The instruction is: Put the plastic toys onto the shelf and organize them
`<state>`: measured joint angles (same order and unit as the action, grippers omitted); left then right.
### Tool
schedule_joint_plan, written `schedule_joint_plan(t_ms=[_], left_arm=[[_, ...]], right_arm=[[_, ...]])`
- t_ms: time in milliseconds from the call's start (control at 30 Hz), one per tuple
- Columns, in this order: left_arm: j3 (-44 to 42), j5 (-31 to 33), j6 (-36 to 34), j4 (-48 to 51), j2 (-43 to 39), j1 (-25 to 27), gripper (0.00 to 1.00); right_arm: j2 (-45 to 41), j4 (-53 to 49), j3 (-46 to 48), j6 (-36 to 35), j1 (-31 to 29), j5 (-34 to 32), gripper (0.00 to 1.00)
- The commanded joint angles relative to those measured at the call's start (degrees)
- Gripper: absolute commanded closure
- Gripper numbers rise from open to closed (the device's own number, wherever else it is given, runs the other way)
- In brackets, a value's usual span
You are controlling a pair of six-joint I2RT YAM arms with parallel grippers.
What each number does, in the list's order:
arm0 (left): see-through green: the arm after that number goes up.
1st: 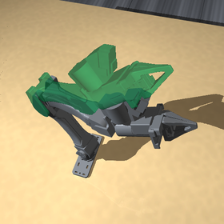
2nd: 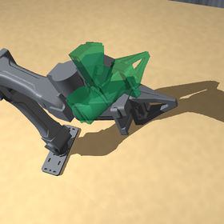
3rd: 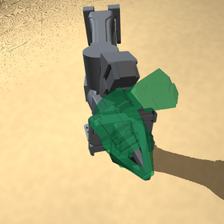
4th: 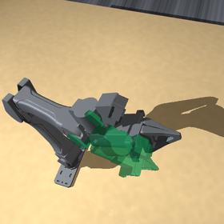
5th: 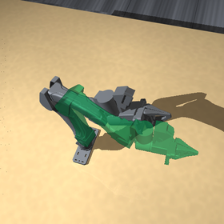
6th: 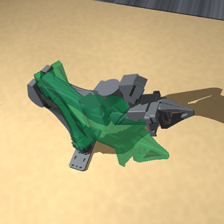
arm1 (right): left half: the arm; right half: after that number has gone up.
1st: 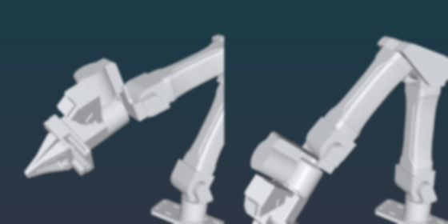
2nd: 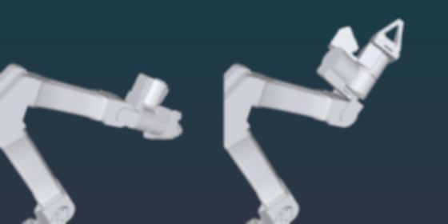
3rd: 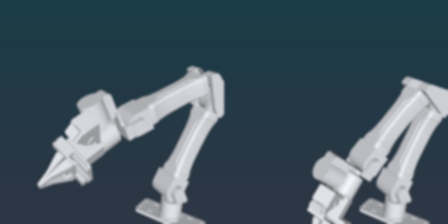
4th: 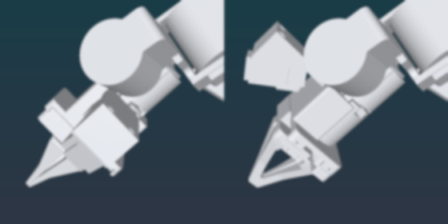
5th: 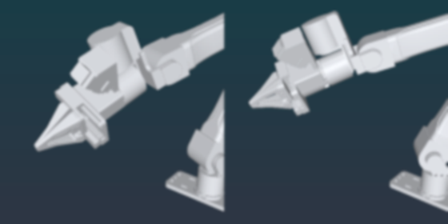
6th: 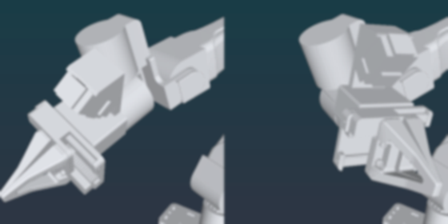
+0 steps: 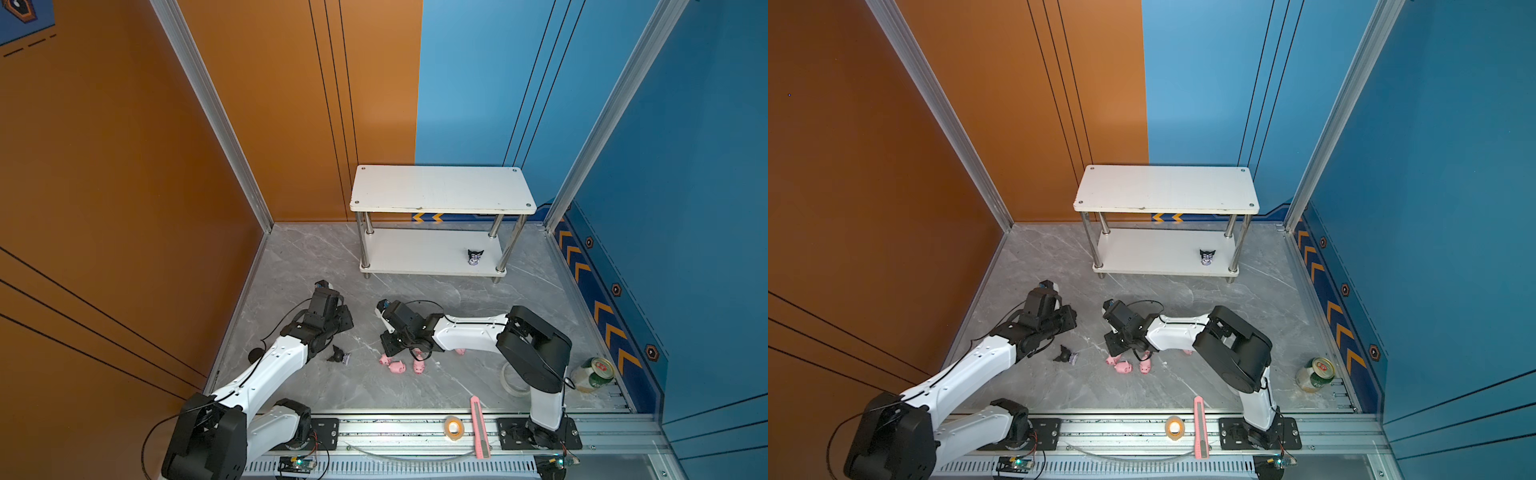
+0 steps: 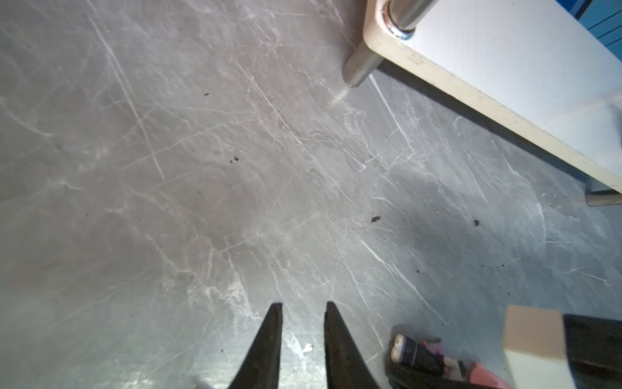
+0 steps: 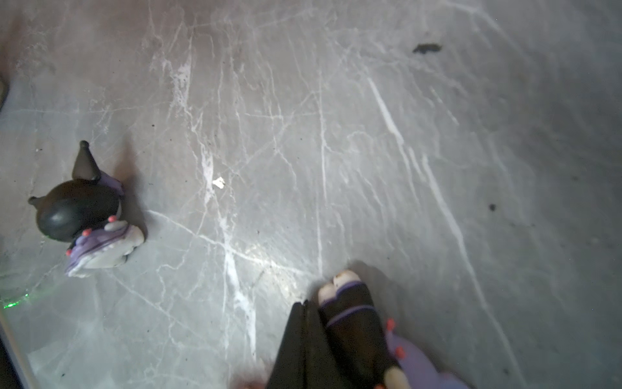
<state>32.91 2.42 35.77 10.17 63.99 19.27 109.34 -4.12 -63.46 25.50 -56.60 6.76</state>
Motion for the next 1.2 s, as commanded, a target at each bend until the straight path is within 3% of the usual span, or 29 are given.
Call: schedule_joint_plan(t_ms=[0, 467, 733, 1167], left_arm=[[0.16, -1.19, 0.86, -3.44, 0.15, 1.27, 0.75], [5.66, 2.59, -1.18, -5.39, 10.10, 14.22, 0.76], [13.97, 0.51, -2.06, -7.96, 21.49, 18.87, 0.87], [21.03, -2.41, -0.97, -9.14, 29.76, 24.98, 0.88]], right_arm=[[-3.48, -3.36, 2.41, -1.30, 1.52, -2.22, 1.00], [-19.43, -9.25, 9.31, -1.85, 7.65, -7.60, 1.00], [-21.95, -13.14, 12.94, 1.59, 10.61, -6.41, 1.00], [-20.02, -6.93, 17.41, 5.10, 12.80, -1.66, 1.00]])
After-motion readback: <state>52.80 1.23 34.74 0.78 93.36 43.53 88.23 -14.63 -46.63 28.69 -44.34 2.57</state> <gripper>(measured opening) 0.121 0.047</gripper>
